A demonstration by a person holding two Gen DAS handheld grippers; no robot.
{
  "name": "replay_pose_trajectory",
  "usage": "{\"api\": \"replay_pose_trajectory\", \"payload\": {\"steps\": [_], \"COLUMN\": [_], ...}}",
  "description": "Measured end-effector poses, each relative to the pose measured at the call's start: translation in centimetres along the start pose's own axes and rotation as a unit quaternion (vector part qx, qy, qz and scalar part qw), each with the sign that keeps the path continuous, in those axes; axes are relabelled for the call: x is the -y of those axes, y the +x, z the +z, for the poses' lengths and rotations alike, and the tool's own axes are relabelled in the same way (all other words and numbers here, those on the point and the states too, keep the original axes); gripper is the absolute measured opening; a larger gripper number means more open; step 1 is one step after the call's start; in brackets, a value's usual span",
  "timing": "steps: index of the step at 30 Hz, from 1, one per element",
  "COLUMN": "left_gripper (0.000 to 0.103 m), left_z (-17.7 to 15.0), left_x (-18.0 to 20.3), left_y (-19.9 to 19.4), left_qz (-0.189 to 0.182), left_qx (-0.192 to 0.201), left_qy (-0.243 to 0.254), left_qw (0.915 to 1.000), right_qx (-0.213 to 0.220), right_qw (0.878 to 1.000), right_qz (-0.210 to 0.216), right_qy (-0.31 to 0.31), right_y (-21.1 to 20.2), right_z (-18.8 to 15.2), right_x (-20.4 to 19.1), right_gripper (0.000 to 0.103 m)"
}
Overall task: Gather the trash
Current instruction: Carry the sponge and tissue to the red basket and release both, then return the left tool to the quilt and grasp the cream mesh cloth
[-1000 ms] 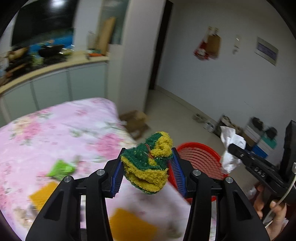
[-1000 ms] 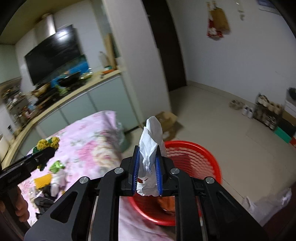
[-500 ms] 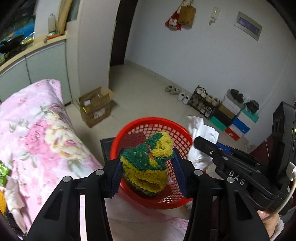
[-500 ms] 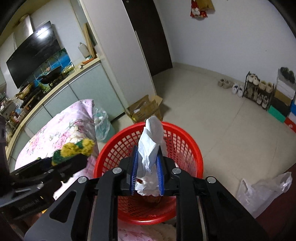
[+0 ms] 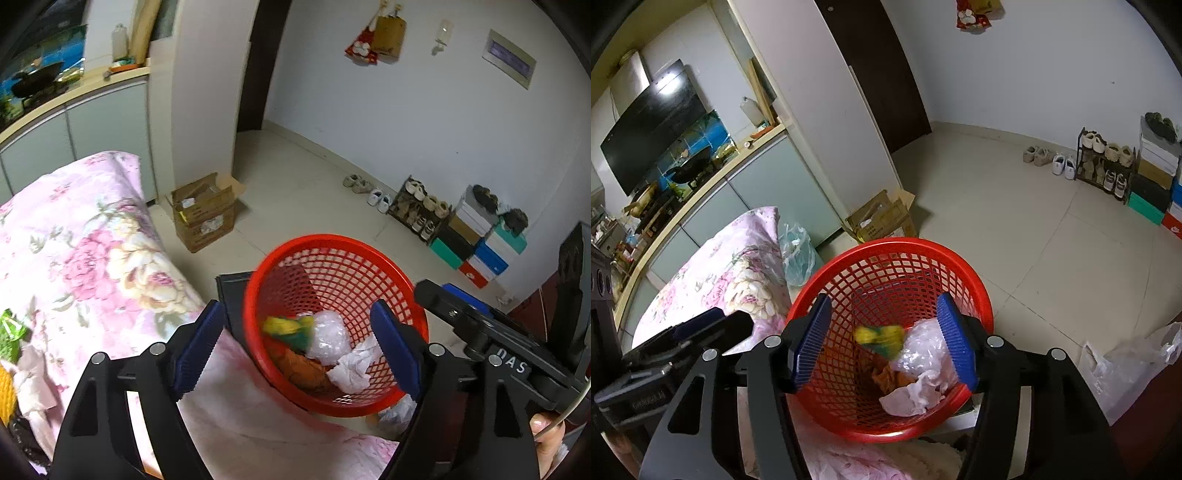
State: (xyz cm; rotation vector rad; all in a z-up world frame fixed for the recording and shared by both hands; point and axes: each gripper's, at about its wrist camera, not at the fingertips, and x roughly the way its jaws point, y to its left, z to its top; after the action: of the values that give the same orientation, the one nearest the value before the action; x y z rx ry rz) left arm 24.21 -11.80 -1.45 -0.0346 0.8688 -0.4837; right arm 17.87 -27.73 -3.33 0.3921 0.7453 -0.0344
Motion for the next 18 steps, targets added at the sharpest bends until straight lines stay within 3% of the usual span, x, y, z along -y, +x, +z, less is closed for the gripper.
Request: {"api": "replay_pose_trajectory", "payload": {"steps": [11, 18], "left_gripper": [0.08, 0.08], "left_z": [-2.1, -4.9], "left_x": [-2.3, -6.5], "left_y": [-5.2, -9.7], "left_qz": [0.067, 0.105], "left_qx": [0.038, 0.053], "left_qy": [-0.004, -0.047], "left_qw": [0.9971, 0.9919], "right_qx": [0.023, 0.025], "right_qw": [0.998, 0.993], "right_qz": [0.03, 0.071], "right_qy": [-0.046, -0.093], "right_y": [-2.3, -3.1], "right_z": [-1.1, -2.3], "right_x": [-3.1, -6.8], "right_gripper": [0.066, 0.076]}}
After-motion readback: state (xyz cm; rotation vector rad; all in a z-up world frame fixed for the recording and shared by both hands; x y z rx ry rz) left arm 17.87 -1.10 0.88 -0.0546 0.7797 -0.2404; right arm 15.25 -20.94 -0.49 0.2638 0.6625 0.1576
